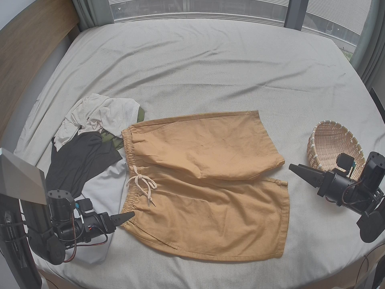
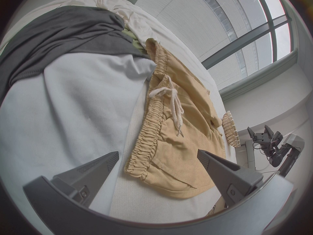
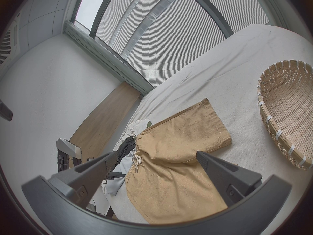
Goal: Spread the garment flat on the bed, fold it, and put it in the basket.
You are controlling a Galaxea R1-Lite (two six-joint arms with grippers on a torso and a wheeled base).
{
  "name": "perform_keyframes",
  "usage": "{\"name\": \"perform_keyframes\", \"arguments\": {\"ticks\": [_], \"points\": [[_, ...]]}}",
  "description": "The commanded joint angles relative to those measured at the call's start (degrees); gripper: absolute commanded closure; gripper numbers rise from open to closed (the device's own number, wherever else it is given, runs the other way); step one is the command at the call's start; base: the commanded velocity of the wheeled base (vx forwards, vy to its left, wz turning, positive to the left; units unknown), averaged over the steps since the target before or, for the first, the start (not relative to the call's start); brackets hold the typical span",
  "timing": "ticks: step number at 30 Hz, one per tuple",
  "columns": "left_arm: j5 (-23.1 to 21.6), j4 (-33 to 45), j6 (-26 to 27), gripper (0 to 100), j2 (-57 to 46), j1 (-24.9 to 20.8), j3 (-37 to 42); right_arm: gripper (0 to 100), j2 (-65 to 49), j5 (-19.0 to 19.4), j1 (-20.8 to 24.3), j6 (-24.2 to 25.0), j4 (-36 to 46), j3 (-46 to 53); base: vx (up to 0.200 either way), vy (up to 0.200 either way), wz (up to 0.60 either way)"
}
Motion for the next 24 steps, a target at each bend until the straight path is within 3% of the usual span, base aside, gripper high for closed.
{"name": "perform_keyframes", "arguments": {"ticks": [1,21,22,24], "points": [[0.0,0.0,-0.1,0,1.7,-0.2,0.2,0,0.5,0.0,0.0,0.0,0.0,-0.1,0.000,0.000,0.00],[0.8,-0.2,-0.5,0,5.2,-1.0,-3.0,0,1.1,0.0,-0.1,-0.1,0.0,-0.1,0.000,0.000,0.00],[0.7,-0.2,-0.5,100,5.2,-0.9,-3.1,0,1.1,0.0,-0.2,0.0,0.0,-0.1,0.000,0.000,0.00],[0.7,-0.1,-0.5,100,5.0,-0.7,-3.1,0,1.2,0.1,-0.3,-0.1,0.0,-0.1,0.000,0.000,0.00]]}}
